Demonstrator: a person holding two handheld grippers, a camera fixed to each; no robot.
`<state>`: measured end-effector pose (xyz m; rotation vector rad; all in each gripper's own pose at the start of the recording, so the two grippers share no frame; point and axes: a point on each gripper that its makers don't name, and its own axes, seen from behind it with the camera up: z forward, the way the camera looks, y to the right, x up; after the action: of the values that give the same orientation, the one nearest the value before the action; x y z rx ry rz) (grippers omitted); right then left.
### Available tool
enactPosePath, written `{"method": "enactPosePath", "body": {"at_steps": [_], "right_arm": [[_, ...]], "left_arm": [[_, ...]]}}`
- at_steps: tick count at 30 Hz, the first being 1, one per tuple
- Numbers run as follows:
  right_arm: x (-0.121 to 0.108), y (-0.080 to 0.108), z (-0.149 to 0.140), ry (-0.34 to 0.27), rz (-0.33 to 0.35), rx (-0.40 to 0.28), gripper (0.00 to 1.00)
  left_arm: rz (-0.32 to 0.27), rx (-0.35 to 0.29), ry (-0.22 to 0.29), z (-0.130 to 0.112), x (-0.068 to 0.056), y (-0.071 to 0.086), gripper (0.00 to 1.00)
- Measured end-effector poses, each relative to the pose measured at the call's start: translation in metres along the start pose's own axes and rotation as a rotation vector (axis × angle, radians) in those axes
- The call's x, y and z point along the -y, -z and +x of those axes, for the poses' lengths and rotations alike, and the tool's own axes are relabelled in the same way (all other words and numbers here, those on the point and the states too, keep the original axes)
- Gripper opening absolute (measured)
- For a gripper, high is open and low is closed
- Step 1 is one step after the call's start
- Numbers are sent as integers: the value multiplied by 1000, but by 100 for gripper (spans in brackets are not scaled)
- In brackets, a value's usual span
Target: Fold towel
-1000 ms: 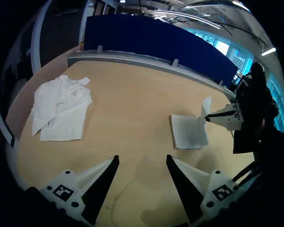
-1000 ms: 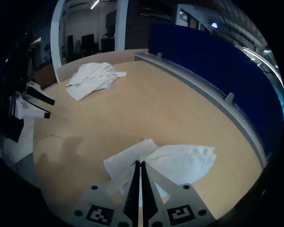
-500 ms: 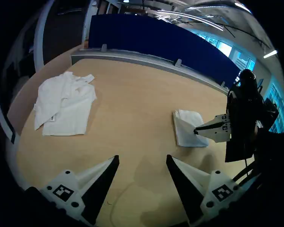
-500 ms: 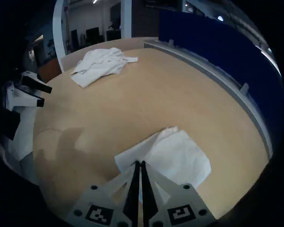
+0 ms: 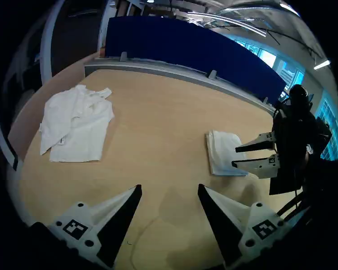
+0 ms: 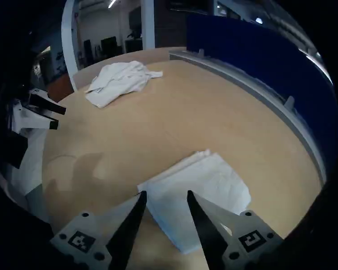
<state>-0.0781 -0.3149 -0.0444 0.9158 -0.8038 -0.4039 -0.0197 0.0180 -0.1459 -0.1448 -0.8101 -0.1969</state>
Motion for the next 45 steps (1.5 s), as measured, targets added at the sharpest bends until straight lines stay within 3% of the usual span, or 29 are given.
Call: {"method": "enactPosePath", "body": {"at_steps": [9, 29, 45], "right_arm": [[-9, 7, -11, -35, -23, 4, 72], [-26, 33, -87, -123, -87, 85, 72], [-28, 31, -98, -149, -99, 102, 66]], "left_arm": [[2, 0, -1, 1, -1, 0, 92], [-3, 3, -7, 3, -4, -6, 92], [-11, 1, -6, 4, -8, -6, 92]]}}
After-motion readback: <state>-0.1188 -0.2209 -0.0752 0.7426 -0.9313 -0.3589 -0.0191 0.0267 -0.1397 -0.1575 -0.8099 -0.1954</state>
